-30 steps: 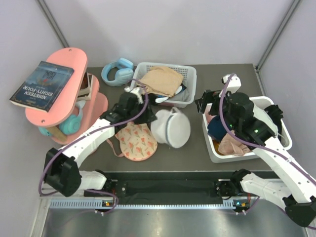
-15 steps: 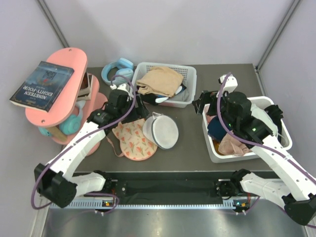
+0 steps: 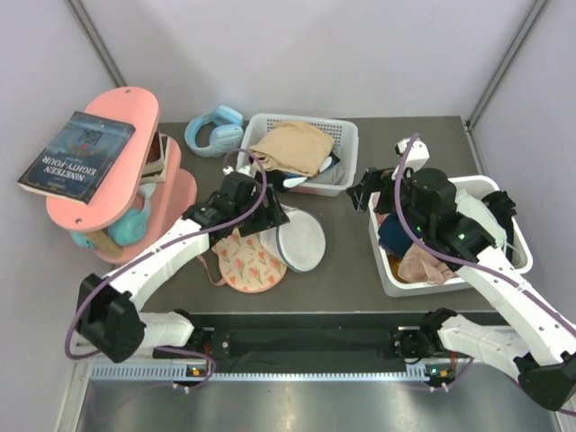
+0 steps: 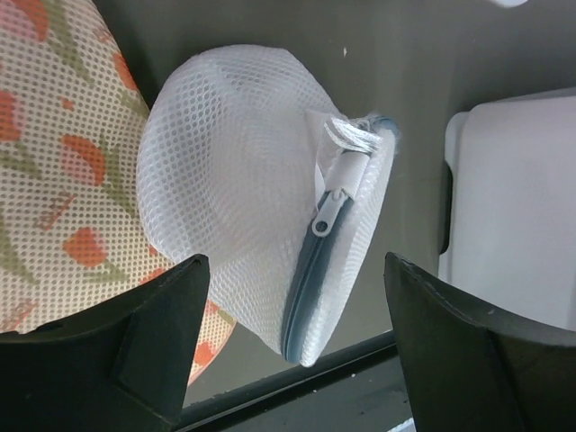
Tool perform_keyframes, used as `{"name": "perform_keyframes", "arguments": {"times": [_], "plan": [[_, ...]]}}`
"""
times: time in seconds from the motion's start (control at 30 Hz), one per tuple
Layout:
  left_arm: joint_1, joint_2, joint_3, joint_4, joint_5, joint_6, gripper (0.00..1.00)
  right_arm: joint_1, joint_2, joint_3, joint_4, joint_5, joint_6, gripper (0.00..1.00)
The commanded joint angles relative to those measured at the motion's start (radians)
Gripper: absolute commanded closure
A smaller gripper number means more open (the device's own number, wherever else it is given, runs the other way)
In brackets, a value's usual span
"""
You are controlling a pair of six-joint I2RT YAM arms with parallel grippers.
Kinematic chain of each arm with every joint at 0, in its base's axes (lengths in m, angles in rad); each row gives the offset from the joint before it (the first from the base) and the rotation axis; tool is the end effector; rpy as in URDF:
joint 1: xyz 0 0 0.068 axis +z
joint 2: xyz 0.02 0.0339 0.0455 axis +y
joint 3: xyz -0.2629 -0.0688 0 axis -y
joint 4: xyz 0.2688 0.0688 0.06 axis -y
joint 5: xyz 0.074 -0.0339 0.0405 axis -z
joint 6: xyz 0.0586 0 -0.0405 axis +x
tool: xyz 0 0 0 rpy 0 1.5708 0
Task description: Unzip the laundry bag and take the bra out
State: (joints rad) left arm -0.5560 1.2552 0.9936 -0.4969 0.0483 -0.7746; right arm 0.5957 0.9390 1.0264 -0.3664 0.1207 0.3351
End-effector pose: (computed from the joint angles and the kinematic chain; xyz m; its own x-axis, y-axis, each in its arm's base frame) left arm 0.2616 -0.1659 0.2607 -0.8071 -0.3210 -0.4955 -0.0106 0.8470 -0.5314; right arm 0.2145 0.1369 0.3725 -0.3670 0.1457 -0.9188 -0.3606 0.8882 0.2848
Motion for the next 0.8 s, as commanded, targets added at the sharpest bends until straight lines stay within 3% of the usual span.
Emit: {"name": "perform_keyframes", "arguments": {"times": [0.0,0.17,0.37,0.4,0.43,0.53,0.63,0.77], "plan": [[-0.016,0.058,0.056,0.063,0.002,0.014,0.19,0.010,-0.003,-0.009,0.030,-0.033,0.015,0.09],[-0.016,0.113,0.050,0.096,0.022,0.020,0.31,0.010,0.006,-0.008,0.030,-0.053,0.013,0.09],[-0.018,0.168,0.017,0.216,0.122,-0.032,0.77,0.016,0.030,0.000,0.034,-0.064,0.013,0.09],[-0.018,0.176,0.014,0.231,0.137,-0.040,0.94,0.018,0.032,0.003,0.034,-0.067,0.013,0.09],[-0.019,0.177,0.016,0.253,0.145,-0.051,1.00,0.018,0.035,0.004,0.034,-0.067,0.013,0.09],[-0.039,0.142,0.027,0.305,0.119,-0.104,1.00,0.019,0.041,0.011,0.030,-0.066,0.010,0.09],[-0.062,0.064,0.016,0.360,-0.008,-0.179,1.00,0.019,0.043,0.014,0.030,-0.062,0.008,0.09],[-0.102,-0.037,-0.076,0.437,-0.290,-0.323,1.00,0.019,0.058,0.017,0.040,-0.069,0.010,0.09]]}}
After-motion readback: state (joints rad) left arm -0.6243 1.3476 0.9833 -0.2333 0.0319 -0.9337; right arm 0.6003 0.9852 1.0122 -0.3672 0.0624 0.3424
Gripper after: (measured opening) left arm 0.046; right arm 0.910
